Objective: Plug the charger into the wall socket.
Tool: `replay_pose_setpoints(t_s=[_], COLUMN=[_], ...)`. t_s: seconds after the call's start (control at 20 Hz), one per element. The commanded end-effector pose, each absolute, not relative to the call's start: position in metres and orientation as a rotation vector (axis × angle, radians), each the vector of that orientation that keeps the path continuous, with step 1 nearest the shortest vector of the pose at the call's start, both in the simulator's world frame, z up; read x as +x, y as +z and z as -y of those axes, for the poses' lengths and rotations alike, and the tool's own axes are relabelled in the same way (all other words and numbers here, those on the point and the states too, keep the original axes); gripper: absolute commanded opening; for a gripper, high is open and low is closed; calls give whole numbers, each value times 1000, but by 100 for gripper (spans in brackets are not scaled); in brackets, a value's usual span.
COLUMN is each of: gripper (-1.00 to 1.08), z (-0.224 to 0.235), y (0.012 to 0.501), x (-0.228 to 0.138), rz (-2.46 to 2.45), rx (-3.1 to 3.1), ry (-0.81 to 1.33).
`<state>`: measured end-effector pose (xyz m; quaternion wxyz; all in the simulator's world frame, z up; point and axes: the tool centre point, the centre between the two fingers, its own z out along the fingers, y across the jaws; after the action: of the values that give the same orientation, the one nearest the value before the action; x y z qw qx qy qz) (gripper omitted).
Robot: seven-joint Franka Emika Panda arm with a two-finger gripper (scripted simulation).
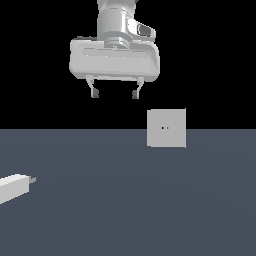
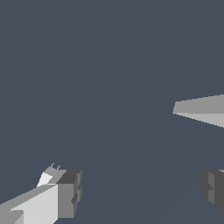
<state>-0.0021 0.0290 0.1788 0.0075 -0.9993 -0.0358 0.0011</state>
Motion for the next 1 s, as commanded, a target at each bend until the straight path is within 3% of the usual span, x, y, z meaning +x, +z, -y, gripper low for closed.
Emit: replay_pose_setpoints(t_s=[0.0, 0.95], gripper=[100, 100], z=[-29, -73], y=[179, 141], x=[-2, -49], rz=[112, -99], rx=[-3125, -3132], ry=[3, -24])
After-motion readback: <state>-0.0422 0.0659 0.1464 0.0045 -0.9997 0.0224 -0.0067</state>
